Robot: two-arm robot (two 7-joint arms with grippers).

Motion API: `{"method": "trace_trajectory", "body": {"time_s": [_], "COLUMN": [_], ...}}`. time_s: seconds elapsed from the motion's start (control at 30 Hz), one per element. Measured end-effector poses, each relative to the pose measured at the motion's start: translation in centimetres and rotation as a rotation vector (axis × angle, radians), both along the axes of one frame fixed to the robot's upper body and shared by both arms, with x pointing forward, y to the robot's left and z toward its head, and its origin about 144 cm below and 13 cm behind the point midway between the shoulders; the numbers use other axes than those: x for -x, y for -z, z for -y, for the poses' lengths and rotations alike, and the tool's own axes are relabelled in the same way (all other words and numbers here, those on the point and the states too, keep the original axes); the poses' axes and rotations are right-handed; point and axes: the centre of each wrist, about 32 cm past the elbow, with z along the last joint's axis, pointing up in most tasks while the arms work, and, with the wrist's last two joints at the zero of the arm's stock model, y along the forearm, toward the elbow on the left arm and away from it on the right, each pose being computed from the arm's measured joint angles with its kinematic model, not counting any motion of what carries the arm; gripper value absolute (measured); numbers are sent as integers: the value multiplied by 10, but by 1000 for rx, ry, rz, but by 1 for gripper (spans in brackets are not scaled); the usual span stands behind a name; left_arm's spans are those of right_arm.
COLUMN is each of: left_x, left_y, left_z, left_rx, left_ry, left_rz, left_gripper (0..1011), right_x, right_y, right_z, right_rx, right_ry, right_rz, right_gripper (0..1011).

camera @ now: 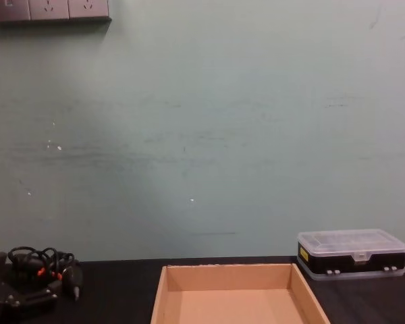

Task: Use one hand to pick up the angle iron from the table and place it into the box.

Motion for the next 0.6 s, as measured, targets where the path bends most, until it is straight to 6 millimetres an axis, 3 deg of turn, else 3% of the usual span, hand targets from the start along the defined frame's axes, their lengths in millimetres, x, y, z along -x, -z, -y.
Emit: {"method": "trace_trajectory", "body": {"time_s": [0.27, 0.6], "left_x": [0, 0], "left_y": [0, 0], "left_z": [0, 0], "left_rx": [0, 0], "left_ry": [0, 0], "left_rz": [0, 0], "left_gripper": [1011, 1011], "right_x": [-6, -12], "right_y": [7, 12], "right_z": [-5, -13], "right_rx": [2, 38], "right_ry": [32, 45], "right_rz": [-143, -187], "right_gripper": [1000, 1000]}}
